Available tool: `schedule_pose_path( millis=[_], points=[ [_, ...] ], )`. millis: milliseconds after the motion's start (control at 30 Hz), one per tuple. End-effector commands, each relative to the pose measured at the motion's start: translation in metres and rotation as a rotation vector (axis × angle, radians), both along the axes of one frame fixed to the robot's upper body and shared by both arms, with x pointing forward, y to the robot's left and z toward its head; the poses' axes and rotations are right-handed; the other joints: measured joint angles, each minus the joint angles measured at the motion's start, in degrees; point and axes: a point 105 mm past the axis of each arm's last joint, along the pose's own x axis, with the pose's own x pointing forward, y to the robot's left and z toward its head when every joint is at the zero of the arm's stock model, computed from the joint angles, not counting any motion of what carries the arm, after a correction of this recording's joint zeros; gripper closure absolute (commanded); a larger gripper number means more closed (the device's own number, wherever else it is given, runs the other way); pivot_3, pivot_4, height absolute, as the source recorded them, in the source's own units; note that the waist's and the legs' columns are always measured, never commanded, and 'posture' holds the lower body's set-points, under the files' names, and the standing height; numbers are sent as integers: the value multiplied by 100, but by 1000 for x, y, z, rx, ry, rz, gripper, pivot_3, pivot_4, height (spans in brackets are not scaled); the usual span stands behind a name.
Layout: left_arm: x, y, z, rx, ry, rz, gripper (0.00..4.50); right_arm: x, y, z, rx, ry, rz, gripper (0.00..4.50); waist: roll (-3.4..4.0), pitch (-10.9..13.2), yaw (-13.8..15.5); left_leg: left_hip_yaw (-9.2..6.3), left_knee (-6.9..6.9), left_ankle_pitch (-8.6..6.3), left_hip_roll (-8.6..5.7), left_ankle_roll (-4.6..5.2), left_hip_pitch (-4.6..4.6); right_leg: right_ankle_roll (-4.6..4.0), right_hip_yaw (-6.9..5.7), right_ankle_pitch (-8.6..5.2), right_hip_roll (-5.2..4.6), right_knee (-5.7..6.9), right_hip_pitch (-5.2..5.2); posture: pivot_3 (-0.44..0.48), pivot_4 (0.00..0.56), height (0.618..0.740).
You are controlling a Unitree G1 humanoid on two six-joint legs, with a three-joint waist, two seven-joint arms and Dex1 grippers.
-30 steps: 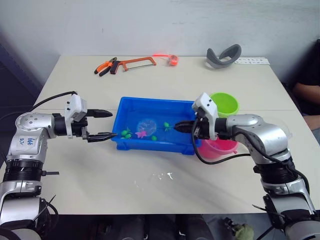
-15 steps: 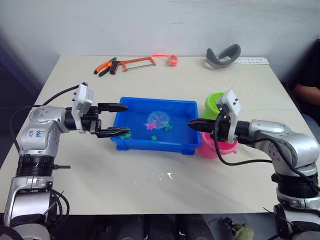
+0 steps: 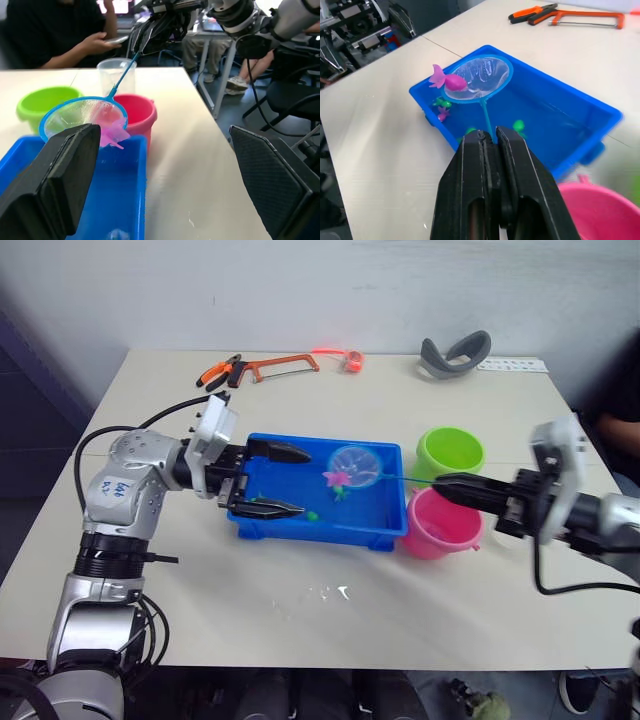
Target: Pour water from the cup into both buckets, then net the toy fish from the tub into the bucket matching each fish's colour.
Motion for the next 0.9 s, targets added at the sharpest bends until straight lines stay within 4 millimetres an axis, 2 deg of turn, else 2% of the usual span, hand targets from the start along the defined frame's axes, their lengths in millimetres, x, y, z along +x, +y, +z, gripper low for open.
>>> schedule_pose_path(
  millis=[33, 200, 333, 500, 800, 900],
  points=[
    [-4, -10, 10, -54, 5, -11, 27, -20, -20, 15, -30, -71, -87, 4500, -1, 1, 12, 0, 0, 0, 0, 0, 3, 0, 1, 0, 0, 1, 3, 0, 150, 740],
    [-3, -26, 3, -72, 25, -2, 27, -35, -46, 10, -95, -79, -250, 4500, -1, 0, 22, 6, 1, 1, 1, 1, 14, 4, 16, 2, -3, 5, 8, 0, 150, 740],
    [-3, -38, -4, -82, 28, -9, 27, -40, -70, -4, -151, -81, -417, 4500, -2, 0, 35, 5, 0, 2, 1, 0, 14, 4, 18, 2, 0, 4, 10, 0, 150, 740],
    [-3, -46, -12, -77, 31, -31, 27, -48, -88, -28, -305, -156, -490, 4500, -2, 0, 34, 9, 0, 3, -6, 3, 16, 7, 20, 4, 12, 3, 10, 0, 150, 740],
    [-1, -46, -22, -68, 23, -23, 27, -56, -90, -48, -473, -365, -444, 4500, 1, -2, 22, 15, 0, 5, -4, -2, 24, 7, 29, 4, 21, 6, 10, 0, 150, 740],
    [0, -46, -24, -68, 23, -21, 27, -57, -87, -54, -581, -419, -387, 4500, 1, -2, 22, 16, 0, 5, -4, -2, 25, 7, 29, 4, 21, 6, 10, 0, 150, 740]
  ],
)
